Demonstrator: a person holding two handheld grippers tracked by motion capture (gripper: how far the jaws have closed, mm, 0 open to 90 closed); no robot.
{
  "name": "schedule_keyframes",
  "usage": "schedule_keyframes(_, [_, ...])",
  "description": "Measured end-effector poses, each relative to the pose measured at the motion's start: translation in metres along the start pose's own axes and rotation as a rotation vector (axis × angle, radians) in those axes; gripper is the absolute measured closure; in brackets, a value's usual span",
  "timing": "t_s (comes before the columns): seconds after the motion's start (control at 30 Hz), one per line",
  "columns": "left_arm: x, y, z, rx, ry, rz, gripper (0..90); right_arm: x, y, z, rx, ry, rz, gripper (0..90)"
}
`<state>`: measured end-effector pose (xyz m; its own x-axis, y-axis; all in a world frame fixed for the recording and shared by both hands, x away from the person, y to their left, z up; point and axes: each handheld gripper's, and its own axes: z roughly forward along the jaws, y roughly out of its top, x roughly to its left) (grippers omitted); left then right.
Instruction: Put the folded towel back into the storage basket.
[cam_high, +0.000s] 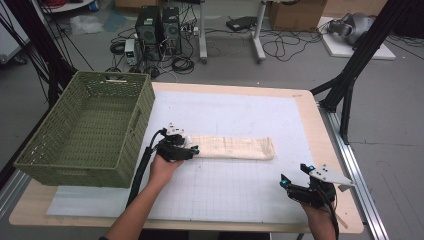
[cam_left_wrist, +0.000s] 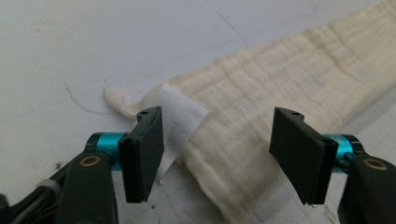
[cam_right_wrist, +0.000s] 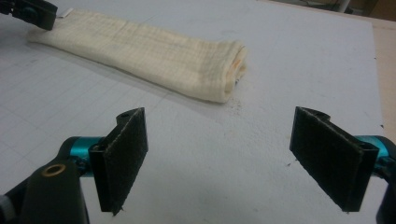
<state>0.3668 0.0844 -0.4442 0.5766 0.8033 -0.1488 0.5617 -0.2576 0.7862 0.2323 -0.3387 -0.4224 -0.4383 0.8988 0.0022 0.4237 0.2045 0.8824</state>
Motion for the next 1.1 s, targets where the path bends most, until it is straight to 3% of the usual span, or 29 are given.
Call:
schedule_keyframes(0.17, [-0.004,-0.002,0.003,0.022,0.021,0.031,39.9,0.001,0.000,0.001,0.008,0.006,-0.005,18.8])
schedule_keyframes(0.3, [-0.008,-0.003,0.004,0.030,0.041,0.094,46.0,0.001,0.000,0.002,0.008,0.007,-0.010,18.8])
schedule_keyframes(0.37, [-0.009,-0.003,0.003,0.023,0.015,0.114,55.4,0.001,0.000,0.002,0.010,0.006,-0.011,18.8])
schedule_keyframes(0.43, [-0.012,-0.004,0.003,0.023,-0.012,0.148,70.5,0.001,0.000,0.002,0.012,0.006,-0.010,18.8])
schedule_keyframes(0.53, [-0.012,-0.004,0.002,0.024,-0.022,0.169,77.5,0.001,0.000,0.002,0.017,0.008,-0.013,19.4])
schedule_keyframes(0.7, [-0.008,-0.003,-0.006,-0.020,-0.050,0.123,80.0,0.001,-0.001,0.002,0.024,0.009,-0.018,19.6])
schedule_keyframes(0.8, [-0.009,-0.004,-0.011,-0.032,-0.071,0.123,80.0,0.002,-0.002,0.003,0.028,0.011,-0.016,19.6])
schedule_keyframes(0.9, [-0.009,-0.007,-0.020,-0.039,-0.088,0.152,80.0,0.003,-0.002,0.004,0.031,0.018,-0.015,19.6])
schedule_keyframes(1.03, [-0.006,-0.009,-0.033,-0.067,-0.113,0.128,79.9,0.006,-0.002,0.006,0.035,0.025,-0.020,19.6])
schedule_keyframes(1.1, [-0.005,-0.010,-0.038,-0.074,-0.117,0.137,79.8,0.007,-0.002,0.007,0.035,0.026,-0.020,19.6])
